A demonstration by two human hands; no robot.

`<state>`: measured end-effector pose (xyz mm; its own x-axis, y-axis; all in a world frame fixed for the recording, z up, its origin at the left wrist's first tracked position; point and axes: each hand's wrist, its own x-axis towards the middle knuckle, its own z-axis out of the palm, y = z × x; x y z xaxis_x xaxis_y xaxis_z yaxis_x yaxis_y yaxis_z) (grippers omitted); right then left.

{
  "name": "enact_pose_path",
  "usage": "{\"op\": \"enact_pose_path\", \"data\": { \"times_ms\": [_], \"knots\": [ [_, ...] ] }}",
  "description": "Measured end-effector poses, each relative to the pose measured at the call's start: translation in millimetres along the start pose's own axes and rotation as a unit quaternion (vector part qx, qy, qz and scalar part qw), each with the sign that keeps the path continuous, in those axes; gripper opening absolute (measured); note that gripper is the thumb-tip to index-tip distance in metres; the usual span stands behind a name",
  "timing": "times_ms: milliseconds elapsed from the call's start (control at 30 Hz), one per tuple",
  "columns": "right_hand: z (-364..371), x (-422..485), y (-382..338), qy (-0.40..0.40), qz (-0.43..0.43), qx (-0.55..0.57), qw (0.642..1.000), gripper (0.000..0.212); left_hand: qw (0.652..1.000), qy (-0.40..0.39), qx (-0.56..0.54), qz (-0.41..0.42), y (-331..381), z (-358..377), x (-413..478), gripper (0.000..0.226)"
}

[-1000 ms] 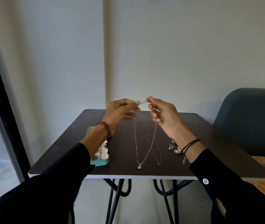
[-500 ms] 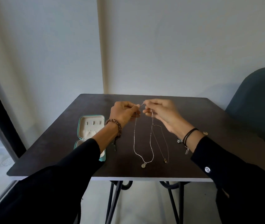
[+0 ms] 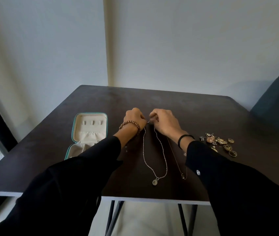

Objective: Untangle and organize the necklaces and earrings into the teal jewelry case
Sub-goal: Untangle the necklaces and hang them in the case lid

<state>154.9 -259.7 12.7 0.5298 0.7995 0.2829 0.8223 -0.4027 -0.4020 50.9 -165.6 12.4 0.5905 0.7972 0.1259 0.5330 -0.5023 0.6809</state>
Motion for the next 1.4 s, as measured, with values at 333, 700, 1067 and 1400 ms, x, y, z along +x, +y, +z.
{"op": "enact_pose_path", "data": {
  "times_ms": [333,700,1067,1400],
  "knots": [
    [-5.7,-19.1,-19.1,0.0,-0.039,0.008,0.999,0.02,0.999,0.042,-0.024,0.014,-4.2,-22.7,-26.8,0.014],
    [-15.4,-89.7,-107.3,0.009,-0.094,0.121,0.988,0.011,0.995,0.091,-0.026,0.029,-43.7,-97.3,-120.3,0.014],
    [14.7,-123.6,-186.1,-0.064,-0.136,0.118,0.982,0.012,0.98,0.152,-0.088,-0.09,-122.8,-156.3,-174.4,0.009],
    [33.2,-129.1,-212.3,-0.09,-0.116,-0.008,0.989,0.015,0.978,0.104,-0.163,-0.082,-141.7,-147.3,-182.2,0.012]
  ]
}}
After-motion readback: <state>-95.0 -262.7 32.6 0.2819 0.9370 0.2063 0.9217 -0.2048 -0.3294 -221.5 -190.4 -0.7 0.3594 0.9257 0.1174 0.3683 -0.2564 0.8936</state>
